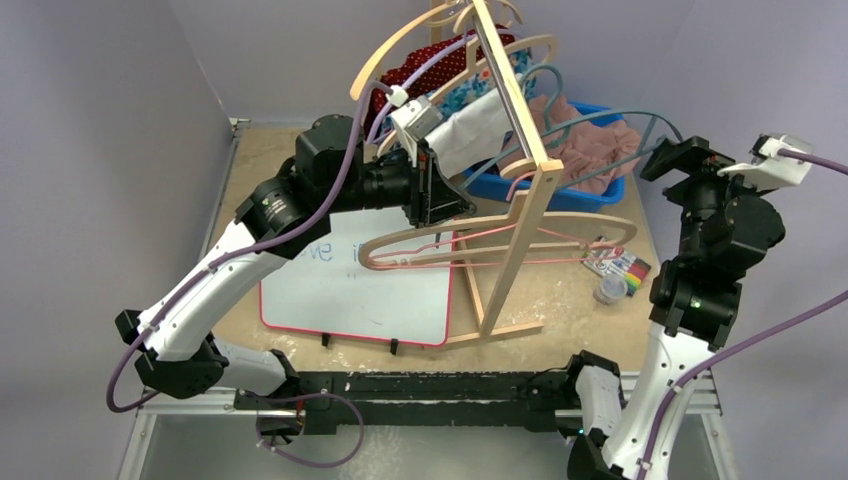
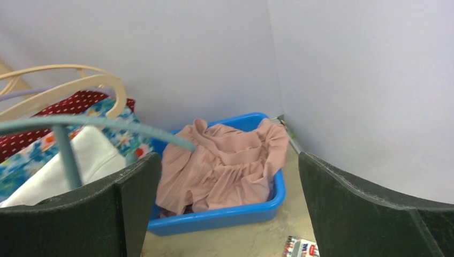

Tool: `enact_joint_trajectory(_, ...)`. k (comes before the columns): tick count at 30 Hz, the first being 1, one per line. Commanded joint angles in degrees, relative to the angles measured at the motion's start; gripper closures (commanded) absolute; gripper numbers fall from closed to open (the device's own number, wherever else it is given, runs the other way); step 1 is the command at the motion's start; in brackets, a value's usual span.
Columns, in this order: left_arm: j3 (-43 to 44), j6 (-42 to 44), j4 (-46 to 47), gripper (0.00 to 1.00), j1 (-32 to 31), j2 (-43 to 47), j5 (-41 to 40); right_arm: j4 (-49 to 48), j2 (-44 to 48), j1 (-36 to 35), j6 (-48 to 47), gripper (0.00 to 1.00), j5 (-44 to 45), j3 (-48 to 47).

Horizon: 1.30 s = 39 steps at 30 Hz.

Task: Remove the skirt from the hanger
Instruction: Place the hanger at the clothesline.

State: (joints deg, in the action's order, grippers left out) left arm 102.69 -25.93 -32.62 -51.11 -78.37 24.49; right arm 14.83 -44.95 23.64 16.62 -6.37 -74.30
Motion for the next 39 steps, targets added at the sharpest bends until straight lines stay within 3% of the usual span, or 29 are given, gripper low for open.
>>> enact_joint_trajectory(1,0.0,0.3,0.7,1.00,0.0,2.1,1.5,0.6,-0.1,-0.1,-2.9,0.01,10.4,-1.1)
enact_joint_trajectory(7,-1.1,-5.5,2.8,1.00,0.0,2.2,0.1,0.4,1.4,-0.1,-5.8,0.01,14.9,1.7)
enact_joint_trajectory(16,-4.9,-12.4,9.4,1.00,0.1,5.6,3.4,-4.5,4.8,-0.2,-7.8,0.01,4.8,3.1)
enact_joint_trajectory(26,-6.4,-24.3,15.0,1.00,0.2,7.0,5.4,-4.5,4.5,-0.2,-7.7,0.01,4.9,1.0)
enact_joint_trajectory(34,-6.3,-22.0,11.6,1.00,0.2,8.3,3.6,-4.9,4.4,-0.2,-7.6,0.01,4.6,0.8)
enact_joint_trajectory(39,-8.1,-11.7,7.6,1.00,0.2,9.7,3.0,-4.5,3.6,-0.2,-7.0,0.01,2.6,-1.4)
